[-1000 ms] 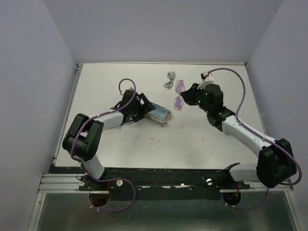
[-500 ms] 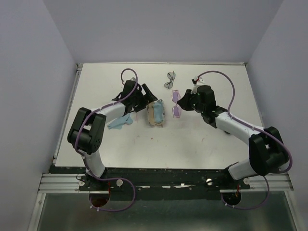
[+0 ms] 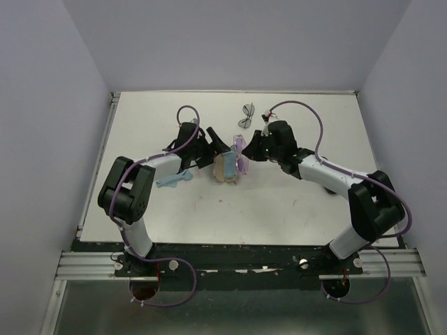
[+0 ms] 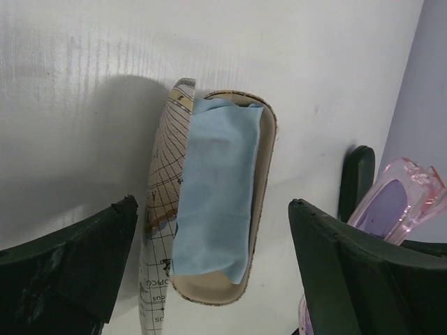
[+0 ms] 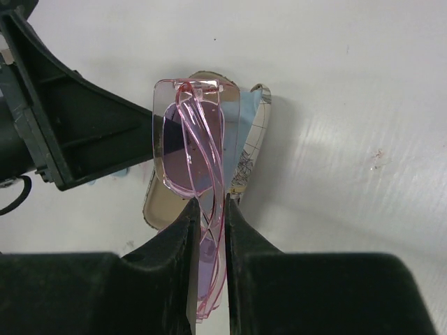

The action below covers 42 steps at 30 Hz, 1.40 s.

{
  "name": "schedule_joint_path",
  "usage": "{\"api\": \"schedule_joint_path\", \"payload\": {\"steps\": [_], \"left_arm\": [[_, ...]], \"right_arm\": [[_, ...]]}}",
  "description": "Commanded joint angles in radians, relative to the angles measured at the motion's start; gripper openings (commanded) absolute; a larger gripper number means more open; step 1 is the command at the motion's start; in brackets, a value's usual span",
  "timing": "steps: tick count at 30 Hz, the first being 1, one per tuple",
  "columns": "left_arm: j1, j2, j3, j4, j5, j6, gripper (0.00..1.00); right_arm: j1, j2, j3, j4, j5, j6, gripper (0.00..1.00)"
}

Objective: Organize the sunglasses

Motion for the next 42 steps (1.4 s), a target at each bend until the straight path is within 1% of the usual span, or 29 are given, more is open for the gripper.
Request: {"api": "schedule_joint_path", "payload": {"steps": [1,4,5,8,17,20,25,26,33,37,42], "left_arm": [[-0.001,-0.062,-0.006,0.068,0.046,-0.018,0.99],[0.001,-0.072,-0.020,0.109,0.070,-0.035,0.99],[-0.001,-0.072,-0.023,0.117,0.076,-0.040,0.99],[-0.005,-0.070,-0.019,0.123,0.090,-0.040,0.99],[-0.031,-0.047,-0.020,0.141,0.107,-0.055,0.99],[-0.038,-0.047,-0.034,0.155,0.110,-0.064,0.99],[-0.044,-0.036,-0.039,0.158,0.119,-0.069,0.99],[-0.044,-0.035,-0.039,0.160,0.121,-0.071,0.99],[-0.053,-0.044,-0.051,0.172,0.123,-0.077,0.99],[-0.059,-0.046,-0.056,0.169,0.119,-0.077,0.99],[-0.068,-0.046,-0.066,0.172,0.116,-0.080,0.99]], "right_arm": [[0.006,0.055,0.059,-0.046,0.029,0.068,0.02],[0.008,0.078,0.089,-0.075,0.078,0.110,0.01],[0.008,0.086,0.099,-0.116,0.098,0.121,0.01],[0.008,0.092,0.104,-0.134,0.144,0.135,0.01],[0.009,0.129,0.122,-0.131,0.137,0.166,0.01],[0.011,0.141,0.119,-0.129,0.167,0.195,0.01],[0.025,0.172,0.113,-0.088,0.168,0.221,0.01],[0.026,0.175,0.112,-0.059,0.166,0.226,0.01],[0.043,0.226,0.124,-0.034,0.189,0.255,0.01],[0.060,0.252,0.132,-0.035,0.189,0.262,0.01],[0.081,0.269,0.136,-0.075,0.232,0.275,0.01]]}}
